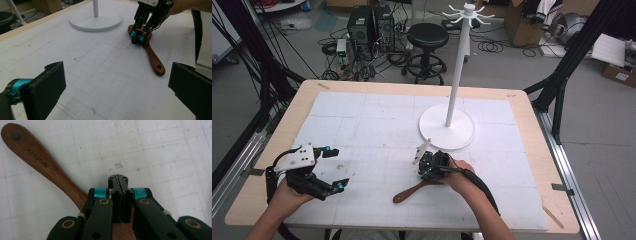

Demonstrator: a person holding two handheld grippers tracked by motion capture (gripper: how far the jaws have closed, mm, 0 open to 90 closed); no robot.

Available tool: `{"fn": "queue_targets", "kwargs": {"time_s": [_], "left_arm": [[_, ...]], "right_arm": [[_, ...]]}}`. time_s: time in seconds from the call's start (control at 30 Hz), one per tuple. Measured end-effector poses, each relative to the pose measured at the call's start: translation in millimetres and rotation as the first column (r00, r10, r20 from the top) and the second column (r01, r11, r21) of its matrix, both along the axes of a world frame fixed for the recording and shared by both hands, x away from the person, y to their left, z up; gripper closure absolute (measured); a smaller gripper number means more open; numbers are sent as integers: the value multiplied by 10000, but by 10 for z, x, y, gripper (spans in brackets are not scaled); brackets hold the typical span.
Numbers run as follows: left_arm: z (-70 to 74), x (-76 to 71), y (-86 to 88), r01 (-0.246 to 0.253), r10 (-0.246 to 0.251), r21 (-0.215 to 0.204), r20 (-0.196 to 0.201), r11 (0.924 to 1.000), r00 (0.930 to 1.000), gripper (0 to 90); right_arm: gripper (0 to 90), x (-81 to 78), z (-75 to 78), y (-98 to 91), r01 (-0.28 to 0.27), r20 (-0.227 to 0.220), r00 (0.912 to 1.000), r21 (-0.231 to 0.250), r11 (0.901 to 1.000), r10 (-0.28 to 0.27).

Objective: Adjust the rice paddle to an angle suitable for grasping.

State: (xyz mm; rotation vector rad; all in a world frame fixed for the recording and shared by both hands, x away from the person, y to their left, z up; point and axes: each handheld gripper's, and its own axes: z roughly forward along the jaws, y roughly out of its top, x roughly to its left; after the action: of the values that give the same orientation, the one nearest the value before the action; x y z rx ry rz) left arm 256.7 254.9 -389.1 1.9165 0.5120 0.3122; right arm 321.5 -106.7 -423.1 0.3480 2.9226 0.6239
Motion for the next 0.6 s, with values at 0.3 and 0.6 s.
{"fn": "queue_targets", "kwargs": {"time_s": [0.3, 0.6], "left_arm": [[-1, 4, -4, -11, 11, 18, 3, 10000, 10000, 17], [-1, 9, -5, -6, 6, -27, -6, 10000, 10000, 17]], "right_arm": [[900, -54, 17, -257, 321, -17, 9995, -263, 9991, -322], [900, -302, 159, -204, -1225, 17, 9925, 570, 9908, 1226]]}}
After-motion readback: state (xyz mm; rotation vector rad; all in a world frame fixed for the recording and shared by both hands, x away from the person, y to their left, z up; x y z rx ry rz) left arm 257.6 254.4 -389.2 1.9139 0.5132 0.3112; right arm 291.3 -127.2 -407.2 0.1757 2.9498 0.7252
